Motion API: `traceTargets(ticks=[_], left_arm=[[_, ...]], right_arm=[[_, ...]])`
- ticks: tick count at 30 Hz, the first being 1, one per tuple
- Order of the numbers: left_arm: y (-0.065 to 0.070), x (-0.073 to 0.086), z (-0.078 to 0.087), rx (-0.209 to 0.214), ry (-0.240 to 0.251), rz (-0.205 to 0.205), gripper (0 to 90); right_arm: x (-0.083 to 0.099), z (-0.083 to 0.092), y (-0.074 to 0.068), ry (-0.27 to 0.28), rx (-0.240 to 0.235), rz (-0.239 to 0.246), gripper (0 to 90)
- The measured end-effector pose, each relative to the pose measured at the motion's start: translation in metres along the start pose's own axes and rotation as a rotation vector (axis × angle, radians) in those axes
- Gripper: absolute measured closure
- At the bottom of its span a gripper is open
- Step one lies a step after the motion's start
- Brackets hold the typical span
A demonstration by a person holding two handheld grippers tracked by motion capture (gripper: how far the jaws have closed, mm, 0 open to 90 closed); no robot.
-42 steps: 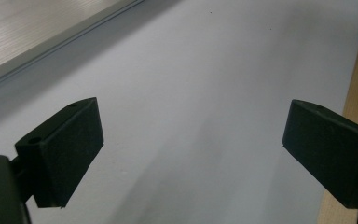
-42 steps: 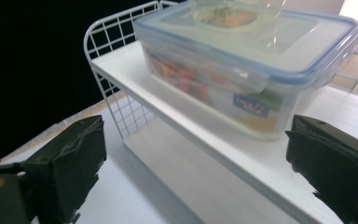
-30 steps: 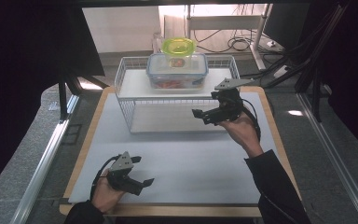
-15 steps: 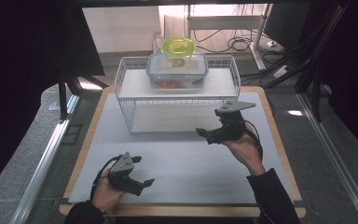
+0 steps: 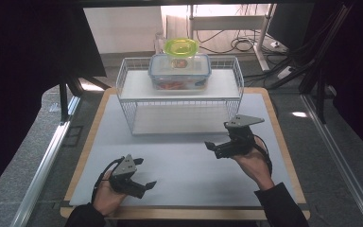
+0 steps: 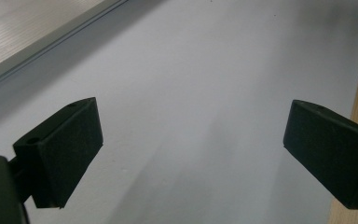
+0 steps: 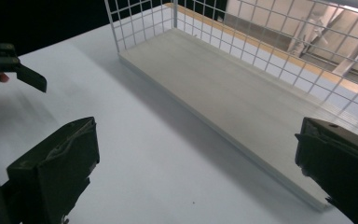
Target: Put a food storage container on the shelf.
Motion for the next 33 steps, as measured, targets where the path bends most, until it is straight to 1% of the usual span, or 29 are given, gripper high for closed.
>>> traceTargets(ticks=[3,6,10,14,16,25,33], left_arm=[[0.000,0.000,0.000,-0.002,0.002,0.000,4.7],[0.000,0.000,0.000,-0.002,0.002,0.002,5.1],[0.000,0.000,0.000,-0.003,0.001,0.001,5.2],[0.000,0.000,0.000,-0.003,-0.003,0.001,5.3],[0.000,0.001,0.000,-0.005,-0.006,0.001,5.3],[-0.001,0.001,-0.001,-0.006,-0.008,0.002,4.9],[0.000,0.003,-0.002,-0.005,-0.018,-0.004,4.3]], right_arm=[[0.006,0.003,-0.001,0.005,0.023,-0.010,0.0],[0.013,0.006,-0.002,0.010,0.020,-0.024,0.0],[0.023,0.009,-0.004,0.007,0.019,-0.030,0.0],[0.033,0.012,-0.005,0.001,0.025,-0.025,0.0],[0.040,0.014,-0.005,0.002,0.021,-0.035,0.0],[0.076,0.021,-0.002,-0.029,0.038,-0.068,0.0],[0.102,0.023,-0.004,-0.078,0.043,-0.086,0.0]])
Point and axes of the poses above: each handheld gripper's, and its own axes: z roughly backward along the jaws, x roughly out of its underside, y roughly to its right, the point moved 8 cm from there along -z, roughly forward along the jaws, and after that the axes turned 6 degrees about y, right-handed, at the moved point
